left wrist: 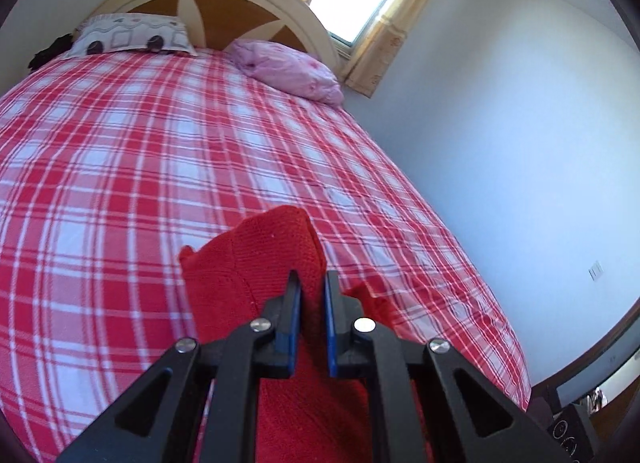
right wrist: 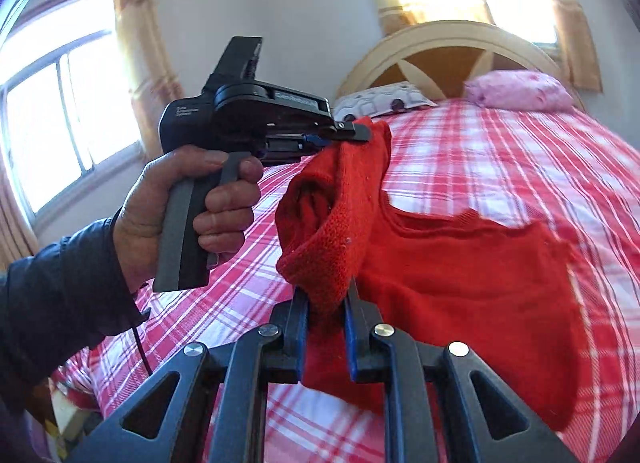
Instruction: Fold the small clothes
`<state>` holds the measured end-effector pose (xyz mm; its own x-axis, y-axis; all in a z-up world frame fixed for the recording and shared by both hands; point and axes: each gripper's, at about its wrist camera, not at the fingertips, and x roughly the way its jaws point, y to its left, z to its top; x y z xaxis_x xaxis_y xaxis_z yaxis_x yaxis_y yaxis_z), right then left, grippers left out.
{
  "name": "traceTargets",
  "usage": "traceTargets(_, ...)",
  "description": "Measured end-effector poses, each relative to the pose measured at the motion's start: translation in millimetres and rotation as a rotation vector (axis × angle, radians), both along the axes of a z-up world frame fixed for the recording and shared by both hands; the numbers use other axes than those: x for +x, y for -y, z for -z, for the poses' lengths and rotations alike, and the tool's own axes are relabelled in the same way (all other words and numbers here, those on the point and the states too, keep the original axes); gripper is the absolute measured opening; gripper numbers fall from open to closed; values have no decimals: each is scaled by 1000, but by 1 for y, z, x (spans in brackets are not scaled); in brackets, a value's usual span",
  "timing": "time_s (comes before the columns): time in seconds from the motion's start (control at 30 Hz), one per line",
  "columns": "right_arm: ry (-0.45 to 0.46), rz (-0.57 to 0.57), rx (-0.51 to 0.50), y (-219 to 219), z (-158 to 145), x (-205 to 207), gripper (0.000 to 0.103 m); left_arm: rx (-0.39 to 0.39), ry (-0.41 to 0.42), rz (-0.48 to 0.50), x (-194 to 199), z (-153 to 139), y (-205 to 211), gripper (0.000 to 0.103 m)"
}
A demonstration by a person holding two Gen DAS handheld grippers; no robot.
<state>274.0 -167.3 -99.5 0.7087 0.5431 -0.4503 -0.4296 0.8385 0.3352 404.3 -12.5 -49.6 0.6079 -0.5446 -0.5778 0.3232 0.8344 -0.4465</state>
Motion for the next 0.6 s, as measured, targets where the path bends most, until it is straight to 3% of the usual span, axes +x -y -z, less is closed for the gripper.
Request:
traceTargets(0.13,-43,52,81,40,6,-4,15,25,1,51,4,-1,39,11)
traceTargets(0.27,-157,94,209,73,28,1,15,71,-10,93,11,15,79,11)
traceTargets(0.4,-216,129,233,91,47,-3,15,106,-63,127,20,44,111,11)
traceTargets(0.6,-272,175,296,120,65,-3,15,156,-83,158,23,61,147,11)
